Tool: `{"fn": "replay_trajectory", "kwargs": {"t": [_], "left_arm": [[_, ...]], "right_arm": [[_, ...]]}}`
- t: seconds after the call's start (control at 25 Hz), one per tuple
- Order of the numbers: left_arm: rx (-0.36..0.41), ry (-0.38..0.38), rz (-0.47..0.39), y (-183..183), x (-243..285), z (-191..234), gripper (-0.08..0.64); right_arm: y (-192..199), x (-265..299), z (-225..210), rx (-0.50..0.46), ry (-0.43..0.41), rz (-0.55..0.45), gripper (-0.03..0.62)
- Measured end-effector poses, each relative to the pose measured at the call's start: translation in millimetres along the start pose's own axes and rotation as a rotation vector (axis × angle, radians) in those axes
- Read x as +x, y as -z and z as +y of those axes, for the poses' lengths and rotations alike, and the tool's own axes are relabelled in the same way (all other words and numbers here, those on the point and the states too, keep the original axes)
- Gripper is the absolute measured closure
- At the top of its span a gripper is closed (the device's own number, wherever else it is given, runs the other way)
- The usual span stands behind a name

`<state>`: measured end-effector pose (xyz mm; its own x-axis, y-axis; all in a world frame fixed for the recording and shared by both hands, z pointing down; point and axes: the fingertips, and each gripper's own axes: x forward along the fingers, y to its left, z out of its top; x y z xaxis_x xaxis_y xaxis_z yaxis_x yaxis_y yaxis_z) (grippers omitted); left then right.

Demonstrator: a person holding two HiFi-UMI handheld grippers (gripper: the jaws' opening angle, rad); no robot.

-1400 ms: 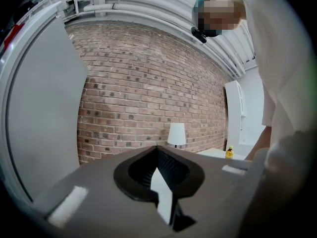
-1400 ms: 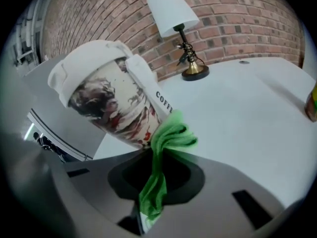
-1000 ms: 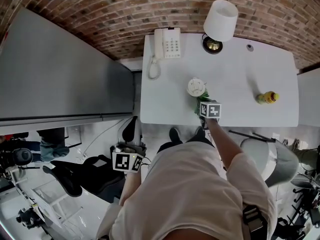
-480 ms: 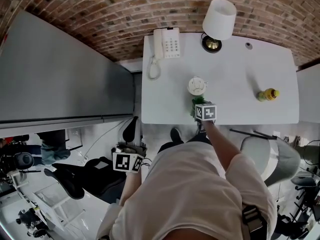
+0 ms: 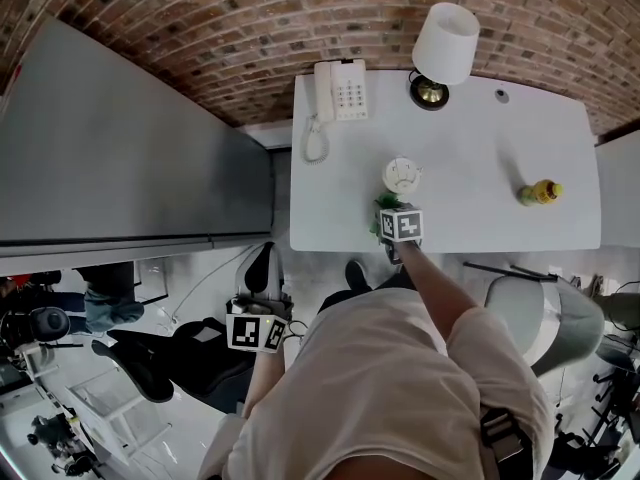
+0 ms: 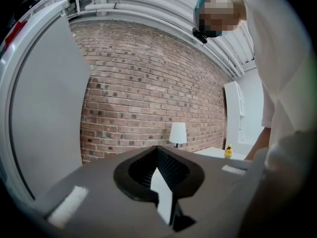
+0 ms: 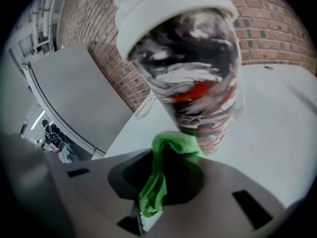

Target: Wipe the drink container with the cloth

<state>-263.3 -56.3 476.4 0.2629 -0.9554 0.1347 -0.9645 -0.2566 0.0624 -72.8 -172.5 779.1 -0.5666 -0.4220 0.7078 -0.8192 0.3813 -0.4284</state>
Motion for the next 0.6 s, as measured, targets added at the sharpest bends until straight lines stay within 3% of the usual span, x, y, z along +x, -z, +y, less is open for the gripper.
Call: {"fn": "replay_trajectory", "kwargs": {"t": [0.6], "left_arm": [[-0.012,0.009,-0.009,2.5,0.1,11.4,0.549]], "right_arm": [[-35.0,-4.3,45.1,-0.094,-0.037,-0.106,0.538]]}}
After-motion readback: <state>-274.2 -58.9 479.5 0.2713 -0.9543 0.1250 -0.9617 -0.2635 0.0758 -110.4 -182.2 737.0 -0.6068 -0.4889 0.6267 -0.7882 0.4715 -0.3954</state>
